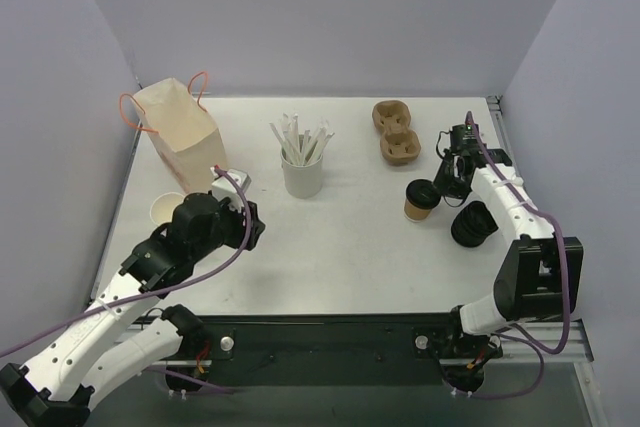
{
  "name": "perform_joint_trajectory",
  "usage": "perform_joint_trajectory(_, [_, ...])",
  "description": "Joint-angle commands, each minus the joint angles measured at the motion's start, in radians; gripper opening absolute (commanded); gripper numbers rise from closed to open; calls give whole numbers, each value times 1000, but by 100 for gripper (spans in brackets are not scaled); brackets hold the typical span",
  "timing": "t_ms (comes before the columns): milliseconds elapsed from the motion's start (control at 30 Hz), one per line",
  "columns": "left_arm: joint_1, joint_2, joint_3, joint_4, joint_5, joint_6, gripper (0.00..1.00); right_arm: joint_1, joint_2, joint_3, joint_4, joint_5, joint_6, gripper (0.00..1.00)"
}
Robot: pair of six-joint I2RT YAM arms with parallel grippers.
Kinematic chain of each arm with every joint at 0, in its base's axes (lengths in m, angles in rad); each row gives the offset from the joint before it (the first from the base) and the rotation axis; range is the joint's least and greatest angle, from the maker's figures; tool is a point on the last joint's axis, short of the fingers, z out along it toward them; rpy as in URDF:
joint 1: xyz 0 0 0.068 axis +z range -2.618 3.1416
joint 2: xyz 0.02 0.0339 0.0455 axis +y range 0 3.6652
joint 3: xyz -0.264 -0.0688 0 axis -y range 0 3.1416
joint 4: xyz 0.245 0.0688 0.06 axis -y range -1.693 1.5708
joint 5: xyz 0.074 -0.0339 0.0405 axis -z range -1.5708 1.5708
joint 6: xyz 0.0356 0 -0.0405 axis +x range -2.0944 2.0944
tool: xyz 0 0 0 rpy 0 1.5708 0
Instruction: Pack the takeout coffee
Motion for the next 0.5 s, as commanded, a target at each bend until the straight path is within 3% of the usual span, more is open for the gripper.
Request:
perform_joint_trajectory(0, [-4,-32,15,-3,-100,-23,63,-5,-2,8,9,16,-8,13])
perform_joint_trajectory(200, [9,75,200,-140,-339,-88,63,-3,-98,23,-34,-1,-2,47])
perform_joint_trajectory(333, [39,170,392,-165,-455,-31,66,1,-184,14,-57,-53,-2,54])
perform_joint_trajectory(467, [130,282,575,-152,-397,13,67,30,-272,-7,-63,-116,-8,55])
